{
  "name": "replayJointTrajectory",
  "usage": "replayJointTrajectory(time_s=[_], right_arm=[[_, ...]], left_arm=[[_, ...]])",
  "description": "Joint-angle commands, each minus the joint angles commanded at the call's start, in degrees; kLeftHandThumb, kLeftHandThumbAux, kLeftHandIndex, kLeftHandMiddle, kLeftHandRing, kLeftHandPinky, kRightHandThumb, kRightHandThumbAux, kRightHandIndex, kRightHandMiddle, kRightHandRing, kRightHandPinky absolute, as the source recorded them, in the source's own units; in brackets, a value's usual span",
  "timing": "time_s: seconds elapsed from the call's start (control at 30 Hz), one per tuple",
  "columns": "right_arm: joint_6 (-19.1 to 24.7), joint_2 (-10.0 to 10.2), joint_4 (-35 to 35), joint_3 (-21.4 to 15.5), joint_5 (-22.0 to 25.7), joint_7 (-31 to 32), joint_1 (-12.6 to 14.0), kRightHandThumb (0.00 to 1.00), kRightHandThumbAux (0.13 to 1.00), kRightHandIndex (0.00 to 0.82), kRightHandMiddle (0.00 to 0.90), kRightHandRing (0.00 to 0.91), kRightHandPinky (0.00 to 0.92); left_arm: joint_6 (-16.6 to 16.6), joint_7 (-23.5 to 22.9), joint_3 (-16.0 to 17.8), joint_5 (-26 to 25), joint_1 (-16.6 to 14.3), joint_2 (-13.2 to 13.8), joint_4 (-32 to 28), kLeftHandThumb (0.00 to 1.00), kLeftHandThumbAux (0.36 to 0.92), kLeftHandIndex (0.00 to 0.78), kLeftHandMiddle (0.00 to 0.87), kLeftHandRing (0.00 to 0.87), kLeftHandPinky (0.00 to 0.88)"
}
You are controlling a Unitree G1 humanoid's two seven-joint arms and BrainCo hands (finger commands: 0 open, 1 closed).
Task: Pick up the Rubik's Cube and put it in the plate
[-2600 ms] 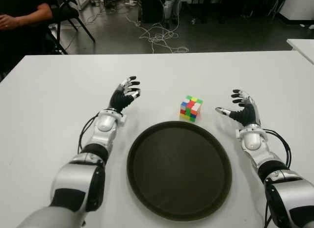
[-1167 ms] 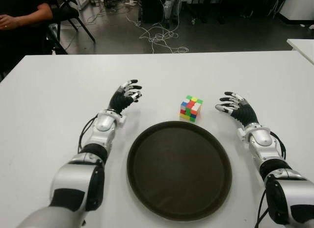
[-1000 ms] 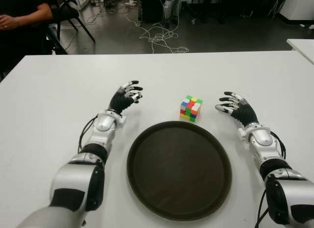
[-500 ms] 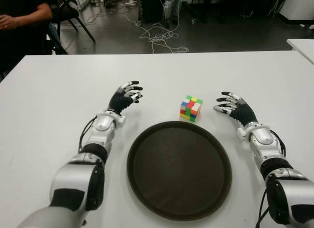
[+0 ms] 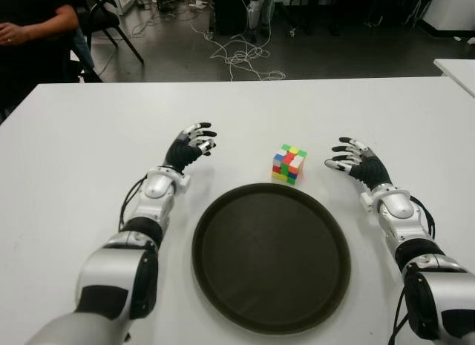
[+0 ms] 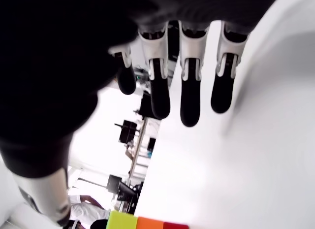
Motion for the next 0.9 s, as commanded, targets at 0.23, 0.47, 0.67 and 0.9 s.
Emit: replayJointTrajectory(time_s=[0.23, 0.47, 0.67, 0.9], right_arm=[[-3.94, -1.92, -5.52, 3.21, -6.05, -8.95, -1.97, 0.000, 0.755, 0.193, 0.267, 0.278, 0.278], [-0.73, -5.13, -17.39, 6.99, -14.42, -15.40, -3.90, 0.000, 0.776, 0.190, 0.247, 0.240, 0.207], [-0.67, -6.43, -18.25, 9.32, -18.40, -19.01, -4.33, 0.000, 0.758, 0.181, 0.228, 0.222, 0.187], [-3.42, -6.80, -17.68, 11.63, -21.63, -23.97, -4.14, 0.000, 0.767, 0.194, 0.232, 0.231, 0.220]], left_arm=[[0.40, 0.67, -0.07, 0.11, 0.06, 0.20, 0.03, 0.217, 0.726, 0.214, 0.292, 0.328, 0.382], [0.80, 1.11, 0.01, 0.06, 0.12, 0.32, 0.08, 0.222, 0.721, 0.216, 0.292, 0.332, 0.384], [0.98, 1.47, 0.08, 0.03, 0.24, 0.38, 0.09, 0.198, 0.711, 0.212, 0.286, 0.328, 0.377], [1.19, 1.77, -0.11, 0.29, 0.22, 0.46, 0.10, 0.178, 0.710, 0.208, 0.284, 0.323, 0.374]])
